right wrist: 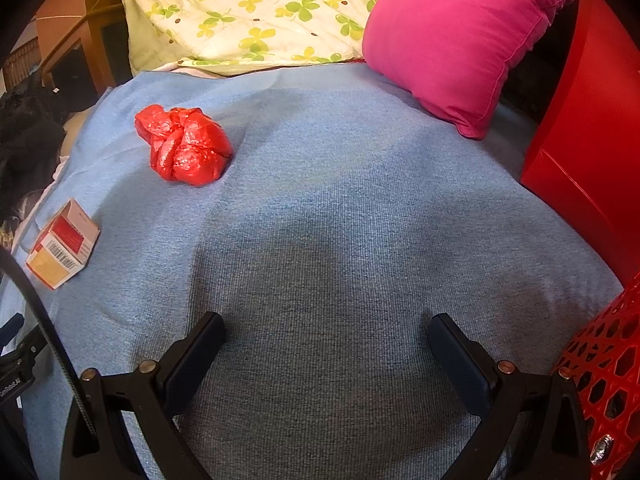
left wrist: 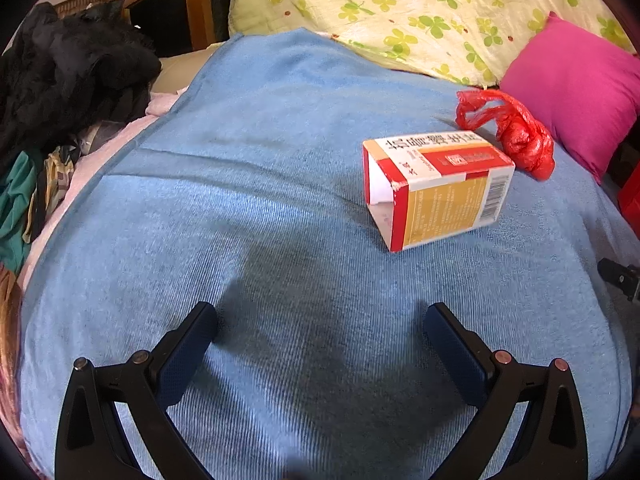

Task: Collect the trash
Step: 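Grasp the red plastic bag with the right tool while the left tool approaches the red-and-white box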

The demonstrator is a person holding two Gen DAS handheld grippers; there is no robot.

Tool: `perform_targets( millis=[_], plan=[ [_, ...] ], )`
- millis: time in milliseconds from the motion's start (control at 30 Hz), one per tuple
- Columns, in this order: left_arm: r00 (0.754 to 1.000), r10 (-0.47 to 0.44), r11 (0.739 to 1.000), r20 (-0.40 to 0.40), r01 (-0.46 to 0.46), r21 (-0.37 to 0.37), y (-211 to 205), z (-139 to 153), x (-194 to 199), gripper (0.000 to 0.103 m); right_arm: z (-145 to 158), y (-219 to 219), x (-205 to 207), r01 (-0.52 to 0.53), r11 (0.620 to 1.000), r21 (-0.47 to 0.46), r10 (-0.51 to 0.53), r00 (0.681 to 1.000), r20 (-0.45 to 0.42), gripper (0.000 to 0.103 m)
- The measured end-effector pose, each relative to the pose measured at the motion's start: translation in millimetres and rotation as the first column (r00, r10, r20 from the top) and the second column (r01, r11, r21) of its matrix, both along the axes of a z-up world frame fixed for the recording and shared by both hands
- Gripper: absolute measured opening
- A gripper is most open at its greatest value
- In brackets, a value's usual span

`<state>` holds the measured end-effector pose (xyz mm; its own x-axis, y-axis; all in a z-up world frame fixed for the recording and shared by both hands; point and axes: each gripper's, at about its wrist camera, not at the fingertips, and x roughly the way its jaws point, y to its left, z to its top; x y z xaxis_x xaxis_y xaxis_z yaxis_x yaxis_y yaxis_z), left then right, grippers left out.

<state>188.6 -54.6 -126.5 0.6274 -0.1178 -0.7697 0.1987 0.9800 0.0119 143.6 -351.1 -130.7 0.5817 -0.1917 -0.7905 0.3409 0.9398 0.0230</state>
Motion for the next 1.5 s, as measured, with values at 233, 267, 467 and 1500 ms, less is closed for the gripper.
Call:
perform_targets(
  millis=[233,267,467,1500],
  plan=[
    [0.993,0.063,0.998,-0.104,-0.060,0.031,-0.7,8.5,-2.5,0.103,5.4,0.9,5.1,0.018,1.000,0.017,-0.018,1.000,-0.022,0.103],
    [0.992,0.068,0.997,-0.108,-0.065,0.032,-0.5,11.7,-2.5,0.103,7.9,0.7,6.6,0.019,0.999,0.034,-0.018,1.000,-0.019,0.103],
    [0.997,0.065,0.997,0.043,-0.067,0.047,-3.3,53.1,0.8,0.103,36.2,12.4,17.1,-0.054,0.992,0.111,0.042,0.994,0.102,0.103],
    [0.952,-0.296,0.955,0.075,0.297,0.000,-54.6,56.1,61.8,0.103,22.0,22.9,134.5,-0.129,0.965,0.229,0.100,0.986,0.133,0.054]
  ],
)
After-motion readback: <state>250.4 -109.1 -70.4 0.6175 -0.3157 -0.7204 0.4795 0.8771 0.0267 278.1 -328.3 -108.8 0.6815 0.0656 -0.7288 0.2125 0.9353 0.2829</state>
